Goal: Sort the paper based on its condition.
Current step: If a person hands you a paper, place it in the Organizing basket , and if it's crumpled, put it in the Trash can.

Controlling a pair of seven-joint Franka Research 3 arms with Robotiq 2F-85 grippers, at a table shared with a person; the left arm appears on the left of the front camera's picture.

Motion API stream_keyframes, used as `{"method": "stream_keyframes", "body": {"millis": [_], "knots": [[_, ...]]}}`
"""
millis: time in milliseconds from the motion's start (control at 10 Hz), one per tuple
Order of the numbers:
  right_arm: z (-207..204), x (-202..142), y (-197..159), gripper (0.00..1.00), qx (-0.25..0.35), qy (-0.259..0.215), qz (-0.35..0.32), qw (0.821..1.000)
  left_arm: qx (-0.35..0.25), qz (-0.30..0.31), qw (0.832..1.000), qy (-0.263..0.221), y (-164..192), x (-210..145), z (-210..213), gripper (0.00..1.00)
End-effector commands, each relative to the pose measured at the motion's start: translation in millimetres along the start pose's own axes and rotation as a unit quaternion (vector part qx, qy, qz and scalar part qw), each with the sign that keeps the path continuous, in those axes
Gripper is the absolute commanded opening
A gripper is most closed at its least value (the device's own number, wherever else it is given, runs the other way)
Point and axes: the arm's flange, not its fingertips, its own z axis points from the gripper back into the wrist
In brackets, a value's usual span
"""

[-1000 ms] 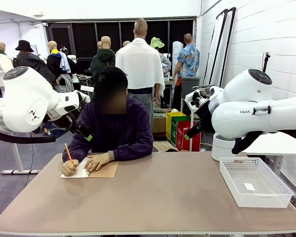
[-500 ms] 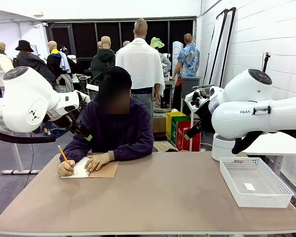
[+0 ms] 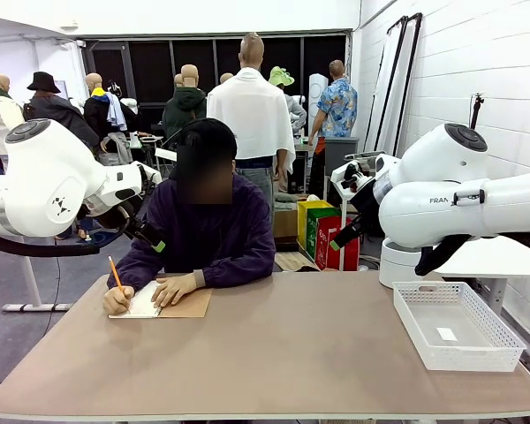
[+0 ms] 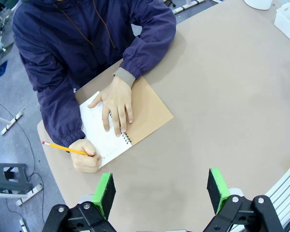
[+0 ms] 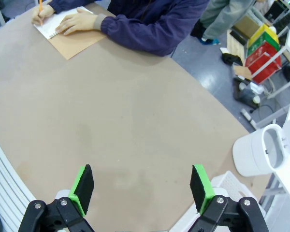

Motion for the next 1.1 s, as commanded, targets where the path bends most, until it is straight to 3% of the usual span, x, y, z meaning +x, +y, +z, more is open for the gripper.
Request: {"method": "stream_keyframes", "body": {"millis": [0,1000], "knots": [[-0.2,-0.3,-0.6,1.0,0.002,0.0,-0.001,1.0,-0.001,0.0,1.0,-0.002,0.9,2.0,-0.8,1.0],[-0.2,-0.3,-0.6,1.0,0.002,0.0,-0.001,1.0,-0.001,0.0,1.0,-0.002,0.9,2.0,-0.8,1.0]]}}
